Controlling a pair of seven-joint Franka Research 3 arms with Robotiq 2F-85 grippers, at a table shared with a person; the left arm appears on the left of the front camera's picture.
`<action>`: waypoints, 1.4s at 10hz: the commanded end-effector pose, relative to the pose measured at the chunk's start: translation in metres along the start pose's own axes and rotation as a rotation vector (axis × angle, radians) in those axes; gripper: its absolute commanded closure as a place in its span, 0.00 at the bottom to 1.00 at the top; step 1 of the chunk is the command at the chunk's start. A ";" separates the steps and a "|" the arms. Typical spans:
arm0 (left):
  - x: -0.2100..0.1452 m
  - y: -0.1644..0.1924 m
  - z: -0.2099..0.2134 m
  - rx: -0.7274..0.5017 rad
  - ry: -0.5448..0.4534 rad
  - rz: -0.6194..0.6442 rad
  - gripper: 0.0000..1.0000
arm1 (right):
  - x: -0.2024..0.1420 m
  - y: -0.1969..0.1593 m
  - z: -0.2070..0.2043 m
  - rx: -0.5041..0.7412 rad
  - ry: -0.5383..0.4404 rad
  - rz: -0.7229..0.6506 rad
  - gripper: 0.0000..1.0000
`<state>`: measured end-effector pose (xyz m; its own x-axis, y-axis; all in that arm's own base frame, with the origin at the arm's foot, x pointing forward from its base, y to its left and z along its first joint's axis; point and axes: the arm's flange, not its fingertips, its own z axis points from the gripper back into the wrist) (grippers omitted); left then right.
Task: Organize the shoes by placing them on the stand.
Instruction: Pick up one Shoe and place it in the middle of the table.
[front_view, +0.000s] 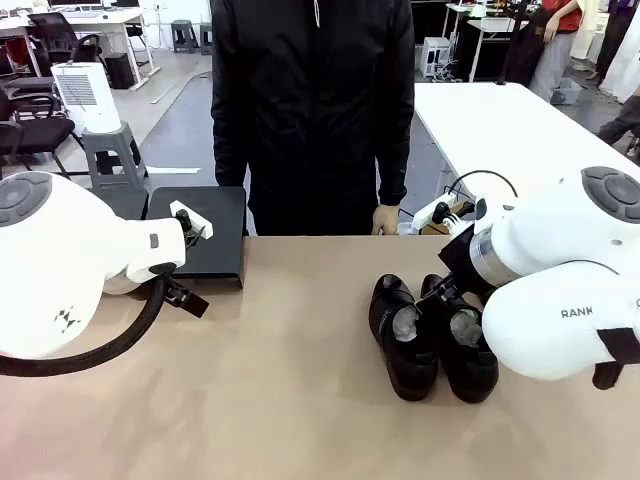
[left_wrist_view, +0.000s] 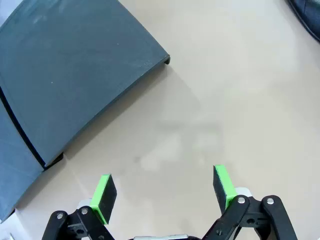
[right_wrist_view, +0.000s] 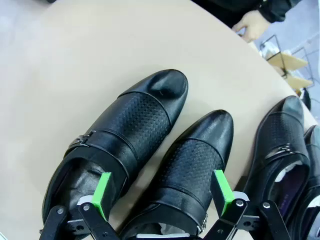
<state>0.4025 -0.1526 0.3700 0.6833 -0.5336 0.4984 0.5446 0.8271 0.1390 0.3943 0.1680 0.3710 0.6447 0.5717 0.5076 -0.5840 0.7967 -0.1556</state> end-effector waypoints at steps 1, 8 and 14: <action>0.000 0.000 0.000 0.000 0.000 0.000 0.00 | 0.000 0.000 0.000 0.000 0.000 0.000 0.00; 0.000 0.000 0.000 0.000 0.000 0.000 0.00 | 0.000 0.000 0.000 0.000 0.000 0.000 0.00; 0.000 0.000 0.000 0.000 0.000 0.000 0.00 | 0.000 0.000 0.000 0.000 0.000 0.000 0.00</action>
<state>0.4020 -0.1540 0.3700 0.6814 -0.5365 0.4979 0.5469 0.8253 0.1408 0.3943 0.1680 0.3710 0.6443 0.5722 0.5073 -0.5843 0.7964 -0.1563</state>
